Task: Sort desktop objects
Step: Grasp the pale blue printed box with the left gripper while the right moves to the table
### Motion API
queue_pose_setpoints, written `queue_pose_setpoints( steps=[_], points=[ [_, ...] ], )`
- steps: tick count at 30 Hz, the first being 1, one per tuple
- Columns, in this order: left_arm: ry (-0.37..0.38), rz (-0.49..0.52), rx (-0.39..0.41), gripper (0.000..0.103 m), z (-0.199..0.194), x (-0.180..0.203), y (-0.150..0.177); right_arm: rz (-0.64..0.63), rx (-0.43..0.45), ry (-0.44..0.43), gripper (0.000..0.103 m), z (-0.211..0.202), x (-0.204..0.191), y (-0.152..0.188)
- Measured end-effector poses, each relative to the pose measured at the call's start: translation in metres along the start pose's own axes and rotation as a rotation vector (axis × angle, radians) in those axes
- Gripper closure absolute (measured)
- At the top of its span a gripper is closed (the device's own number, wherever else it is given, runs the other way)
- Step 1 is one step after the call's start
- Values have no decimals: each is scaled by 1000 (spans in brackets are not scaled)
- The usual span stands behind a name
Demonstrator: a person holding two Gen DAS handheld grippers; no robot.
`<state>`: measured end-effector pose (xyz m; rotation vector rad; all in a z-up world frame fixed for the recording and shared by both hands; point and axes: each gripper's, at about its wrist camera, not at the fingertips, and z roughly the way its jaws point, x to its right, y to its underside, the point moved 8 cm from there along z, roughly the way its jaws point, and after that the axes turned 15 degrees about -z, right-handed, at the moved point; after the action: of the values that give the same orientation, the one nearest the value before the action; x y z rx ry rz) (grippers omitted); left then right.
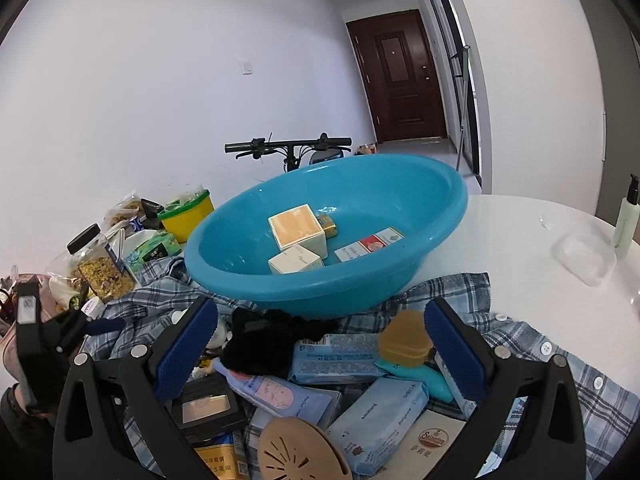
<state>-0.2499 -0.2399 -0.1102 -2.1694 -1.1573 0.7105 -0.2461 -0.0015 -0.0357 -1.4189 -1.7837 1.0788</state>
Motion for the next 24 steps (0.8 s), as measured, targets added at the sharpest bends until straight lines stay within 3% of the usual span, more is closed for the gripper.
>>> queue_pose_setpoints(
  steps=[11,13,15,17,20,24],
  points=[
    [-21,54,-29,15,17,10,12,-2,-16,52,0,-1,5,3],
    [-30,42,-32,24,18,7,11,-13,-14,56,0,-1,3,3],
    [-5,23,-59,44,21,6,13,-15,-18,56,0,0,2,3],
    [18,-5,-71,52,23,4,15,-13,-2,64,0,-4,3,2],
    [5,-35,-82,73,26,-1,15,-19,22,76,0,-9,2,-1],
    [47,-96,-65,73,18,-6,12,-27,19,65,0,-8,-2,-1]
  ],
)
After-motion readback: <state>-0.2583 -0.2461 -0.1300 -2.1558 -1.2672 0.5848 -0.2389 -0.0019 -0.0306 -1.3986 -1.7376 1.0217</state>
